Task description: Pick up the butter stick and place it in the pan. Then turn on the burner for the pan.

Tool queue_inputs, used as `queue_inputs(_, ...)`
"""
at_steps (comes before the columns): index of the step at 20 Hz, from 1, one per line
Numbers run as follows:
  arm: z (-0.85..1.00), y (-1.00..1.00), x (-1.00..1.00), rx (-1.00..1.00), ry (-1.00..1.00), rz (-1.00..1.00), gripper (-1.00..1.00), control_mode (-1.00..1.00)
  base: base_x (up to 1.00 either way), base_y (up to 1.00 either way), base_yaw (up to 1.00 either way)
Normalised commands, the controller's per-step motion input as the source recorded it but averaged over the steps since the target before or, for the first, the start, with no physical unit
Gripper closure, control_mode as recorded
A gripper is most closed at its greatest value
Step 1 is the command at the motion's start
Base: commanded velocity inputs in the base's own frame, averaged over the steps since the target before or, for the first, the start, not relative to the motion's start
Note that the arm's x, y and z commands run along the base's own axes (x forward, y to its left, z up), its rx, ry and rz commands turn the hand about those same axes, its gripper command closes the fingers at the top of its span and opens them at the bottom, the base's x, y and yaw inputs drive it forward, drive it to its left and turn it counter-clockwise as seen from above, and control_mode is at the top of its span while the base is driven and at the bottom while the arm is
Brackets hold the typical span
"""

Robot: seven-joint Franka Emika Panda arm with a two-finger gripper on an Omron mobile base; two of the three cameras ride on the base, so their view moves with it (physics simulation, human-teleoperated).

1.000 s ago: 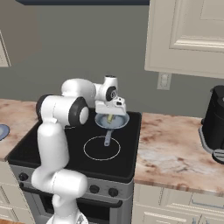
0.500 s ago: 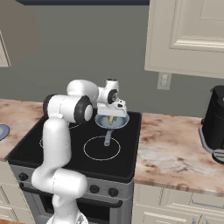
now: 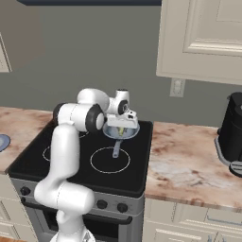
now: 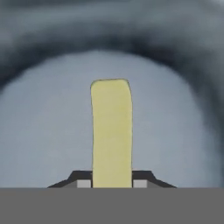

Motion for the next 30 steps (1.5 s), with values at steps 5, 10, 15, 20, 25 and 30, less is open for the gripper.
queue_inputs(5, -0.02, 0.00, 0.01, 0.00, 0.00, 0.00, -1.00, -1.00, 0.00, 0.00, 0.00)
queue_inputs(10, 0.00, 0.00, 0.00, 0.00, 0.00, 0.00, -1.00, -1.00, 0.00, 0.00, 0.00)
queue_inputs(15, 0.25, 0.02, -0.06, 0.00, -0.04, -0.01, -1.00, -1.00, 0.00, 0.00, 0.00)
queue_inputs(20, 0.55, 0.06, -0.17, 0.00, -0.11, -0.08, -1.00, -1.00, 0.00, 0.00, 0.00)
queue_inputs(25, 0.44, 0.12, -0.45, 0.00, -0.11, -0.06, -1.00, -1.00, 0.00, 0.00, 0.00)
queue_inputs(30, 0.22, 0.31, -0.64, 0.00, -0.14, -0.07, -1.00, -1.00, 0.00, 0.00, 0.00)
